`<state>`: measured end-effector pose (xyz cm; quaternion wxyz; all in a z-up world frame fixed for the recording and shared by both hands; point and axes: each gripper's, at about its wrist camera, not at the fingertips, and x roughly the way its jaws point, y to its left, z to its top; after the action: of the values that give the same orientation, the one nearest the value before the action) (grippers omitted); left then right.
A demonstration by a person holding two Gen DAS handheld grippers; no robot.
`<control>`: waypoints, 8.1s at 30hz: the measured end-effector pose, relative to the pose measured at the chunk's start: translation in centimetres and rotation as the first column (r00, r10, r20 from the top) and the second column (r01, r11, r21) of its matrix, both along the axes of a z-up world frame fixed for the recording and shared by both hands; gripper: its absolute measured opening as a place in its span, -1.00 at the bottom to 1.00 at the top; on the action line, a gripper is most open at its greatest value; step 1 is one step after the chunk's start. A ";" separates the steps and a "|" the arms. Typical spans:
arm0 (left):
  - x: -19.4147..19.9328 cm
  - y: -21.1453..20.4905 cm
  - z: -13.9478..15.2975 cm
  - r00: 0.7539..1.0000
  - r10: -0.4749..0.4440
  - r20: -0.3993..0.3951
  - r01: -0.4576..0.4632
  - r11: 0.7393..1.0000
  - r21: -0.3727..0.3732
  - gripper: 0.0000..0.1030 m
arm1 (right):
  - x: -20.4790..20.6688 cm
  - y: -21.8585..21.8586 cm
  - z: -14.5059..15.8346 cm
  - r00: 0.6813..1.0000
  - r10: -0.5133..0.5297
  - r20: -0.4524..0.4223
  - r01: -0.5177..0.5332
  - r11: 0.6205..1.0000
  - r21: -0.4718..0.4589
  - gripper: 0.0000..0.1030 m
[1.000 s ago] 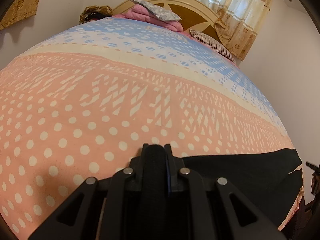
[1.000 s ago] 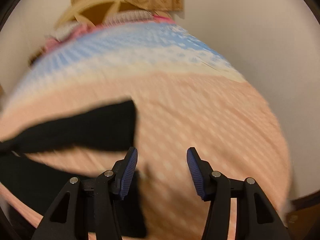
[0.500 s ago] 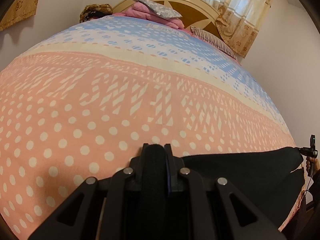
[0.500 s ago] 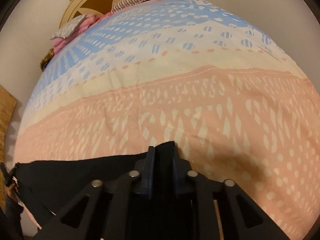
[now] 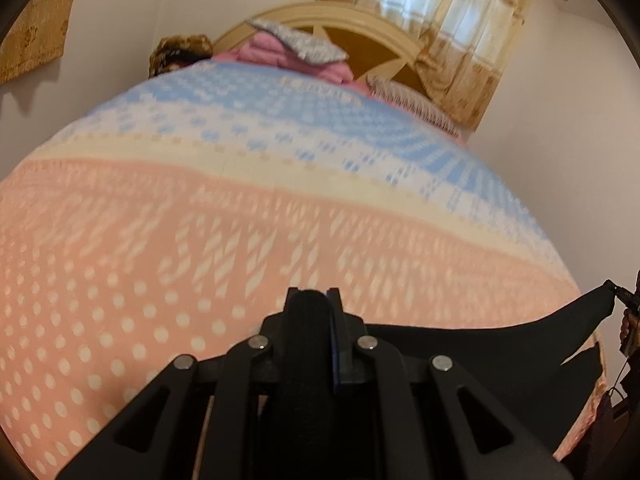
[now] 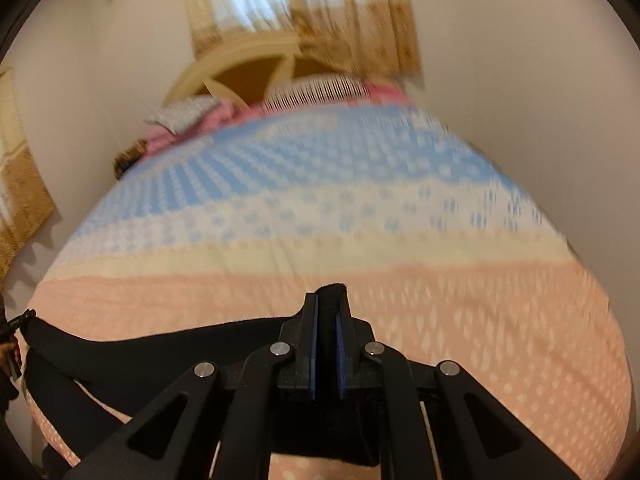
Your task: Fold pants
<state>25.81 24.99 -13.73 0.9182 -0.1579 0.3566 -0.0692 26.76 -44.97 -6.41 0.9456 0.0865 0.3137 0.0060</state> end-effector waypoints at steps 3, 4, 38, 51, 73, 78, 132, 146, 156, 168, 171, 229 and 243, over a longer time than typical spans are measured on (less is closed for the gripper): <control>-1.2 0.6 1.6 0.998 -0.002 0.057 0.004 0.999 -0.039 -0.75 | -3.4 0.6 2.7 0.985 0.057 0.166 -0.057 0.998 -0.004 -0.87; -2.0 1.1 2.1 0.997 0.005 0.082 0.000 0.998 -0.070 -0.75 | -4.4 0.7 3.2 0.976 0.072 0.204 -0.072 0.997 -0.007 -0.87; -14.8 5.1 -4.4 0.975 -0.077 0.209 0.132 0.956 -0.263 -0.59 | -8.6 1.7 -8.5 0.945 -0.030 -0.325 0.038 0.999 0.016 -0.35; -14.3 4.9 -4.4 0.980 -0.072 0.186 0.116 0.964 -0.238 -0.59 | -17.3 4.8 -5.8 0.972 0.135 -0.192 -0.137 0.991 0.001 -0.99; -13.2 -4.9 1.5 0.919 -0.306 0.250 0.328 0.943 -0.052 -0.02 | -9.2 17.3 -8.7 0.806 0.387 -0.449 -0.561 0.742 -0.367 -0.91; -10.5 -8.6 -0.6 0.910 -0.370 0.187 0.384 0.922 -0.041 -0.02 | -12.4 18.0 -8.1 0.813 0.403 -0.421 -0.557 0.750 -0.358 -0.92; -14.9 -6.2 -2.7 0.929 -0.322 0.183 0.336 0.940 -0.051 0.39 | 7.4 47.2 -11.9 0.699 0.647 -0.303 -0.389 0.701 0.598 -0.98; -14.9 -6.4 -1.8 0.936 -0.299 0.185 0.308 0.951 -0.018 0.40 | 9.5 43.8 -11.2 0.797 0.553 -0.243 -0.380 0.772 0.509 -0.99; -12.2 -16.2 0.9 0.844 -0.510 0.166 0.514 0.857 0.023 0.40 | -6.8 22.6 -5.7 0.934 0.324 -0.149 -0.261 0.906 0.333 -0.07; -8.2 -20.3 -1.3 0.860 -0.506 0.065 0.506 0.862 0.019 0.40 | -16.6 -1.8 -10.1 0.924 -0.210 -0.318 0.266 0.953 0.144 -0.06; -7.9 -20.3 -1.7 0.875 -0.482 0.044 0.481 0.876 0.016 0.40 | -16.8 -2.1 -11.3 0.942 -0.144 -0.304 0.211 0.957 0.201 -0.82; -11.7 -14.4 -1.1 0.896 -0.411 0.169 0.436 0.886 -0.155 0.41 | -5.3 36.0 -9.4 0.808 0.520 -0.276 -0.421 0.839 0.345 0.01; -8.4 -22.2 -0.7 0.875 -0.482 0.052 0.481 0.848 -0.224 0.41 | -14.9 25.3 -8.1 0.909 0.389 -0.152 -0.353 0.910 0.217 0.35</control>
<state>17.46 2.76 -14.41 0.8459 -0.1688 0.3772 -0.3372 11.82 -19.64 -14.50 0.8802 0.1125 0.4120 0.2070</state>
